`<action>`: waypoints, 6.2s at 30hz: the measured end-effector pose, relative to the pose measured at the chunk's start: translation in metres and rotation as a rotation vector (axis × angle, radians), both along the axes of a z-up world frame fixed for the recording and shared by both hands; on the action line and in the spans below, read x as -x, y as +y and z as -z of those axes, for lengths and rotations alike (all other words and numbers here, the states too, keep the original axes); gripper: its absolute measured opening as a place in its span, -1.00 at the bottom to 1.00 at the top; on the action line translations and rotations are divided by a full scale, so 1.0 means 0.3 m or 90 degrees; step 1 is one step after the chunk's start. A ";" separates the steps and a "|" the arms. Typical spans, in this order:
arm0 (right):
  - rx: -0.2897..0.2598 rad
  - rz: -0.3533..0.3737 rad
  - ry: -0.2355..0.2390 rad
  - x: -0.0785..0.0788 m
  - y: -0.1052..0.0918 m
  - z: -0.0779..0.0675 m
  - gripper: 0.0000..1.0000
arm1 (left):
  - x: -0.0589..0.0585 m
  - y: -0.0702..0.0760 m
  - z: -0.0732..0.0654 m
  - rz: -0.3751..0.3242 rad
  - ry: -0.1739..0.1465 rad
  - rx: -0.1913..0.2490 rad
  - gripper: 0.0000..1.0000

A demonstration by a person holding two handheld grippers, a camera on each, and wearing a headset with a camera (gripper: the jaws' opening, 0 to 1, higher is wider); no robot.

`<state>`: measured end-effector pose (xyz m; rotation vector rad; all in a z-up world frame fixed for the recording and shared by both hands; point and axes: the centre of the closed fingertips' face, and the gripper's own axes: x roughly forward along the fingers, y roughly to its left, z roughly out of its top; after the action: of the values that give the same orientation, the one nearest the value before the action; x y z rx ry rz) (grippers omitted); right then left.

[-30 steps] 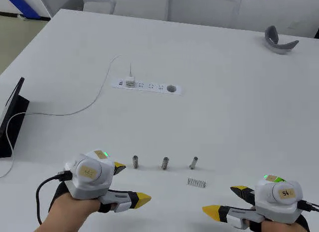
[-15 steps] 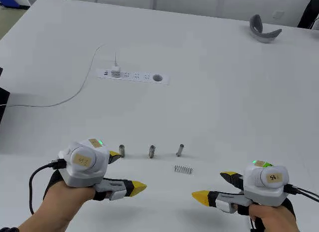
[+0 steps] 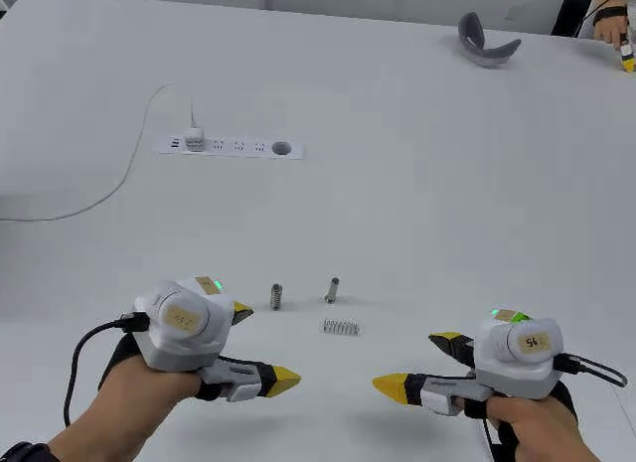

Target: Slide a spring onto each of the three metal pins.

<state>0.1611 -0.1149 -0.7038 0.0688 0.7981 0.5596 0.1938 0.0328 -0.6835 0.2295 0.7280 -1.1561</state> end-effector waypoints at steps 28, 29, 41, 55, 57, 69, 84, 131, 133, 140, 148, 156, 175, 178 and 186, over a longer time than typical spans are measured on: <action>0.001 0.003 -0.025 0.054 -0.028 -0.070 0.69 | 0.030 -0.209 0.082 0.138 0.012 -0.042 0.49; 0.000 0.002 -0.025 0.056 -0.025 -0.072 0.69 | 0.027 -0.216 0.086 0.140 0.012 -0.044 0.48; -0.009 -0.004 -0.022 0.070 -0.004 -0.070 0.70 | -0.024 -0.278 0.155 0.139 0.023 -0.059 0.41; -0.019 0.000 -0.017 0.087 -0.013 -0.070 0.69 | -0.038 -0.313 0.235 0.119 0.055 -0.063 0.30; -0.019 0.001 -0.017 0.089 -0.014 -0.070 0.68 | -0.045 -0.321 0.241 0.114 0.058 -0.059 0.27; -0.028 0.001 -0.011 0.095 0.001 -0.064 0.66 | -0.038 -0.315 0.258 0.098 0.066 -0.050 -0.05; -0.025 -0.003 -0.005 0.104 0.002 -0.068 0.63 | -0.067 -0.311 0.283 0.097 -0.011 -0.100 -0.69; -0.065 -0.053 0.024 0.114 0.148 -0.045 0.60 | 0.061 0.062 0.127 -0.033 0.030 -0.051 -0.79; -0.063 -0.061 0.024 0.116 0.159 -0.043 0.59 | 0.059 0.073 0.122 -0.034 0.030 -0.050 -0.79; -0.065 -0.071 0.027 0.112 0.172 -0.043 0.59 | 0.051 0.108 0.082 -0.049 0.022 -0.044 -0.79; -0.069 -0.084 0.024 0.095 0.191 -0.053 0.58 | 0.047 0.122 0.032 -0.057 0.013 -0.030 -0.79; -0.083 -0.105 0.024 0.079 0.227 -0.065 0.51 | 0.050 0.136 -0.043 -0.049 -0.008 -0.018 -0.79; -0.159 -0.140 0.011 0.040 0.316 -0.144 0.20 | 0.065 0.113 -0.144 -0.012 -0.042 -0.004 -0.79; -0.179 -0.133 0.009 0.026 0.324 -0.160 0.20 | 0.073 0.098 -0.154 0.000 -0.048 -0.002 -0.79; -0.236 -0.116 0.005 -0.004 0.335 -0.204 0.06 | 0.091 0.054 -0.174 0.029 -0.058 0.001 -0.79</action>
<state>0.1623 -0.0146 -0.6424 0.3412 0.7037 0.8765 0.1665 0.0490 -0.6314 0.2970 0.6442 -1.1823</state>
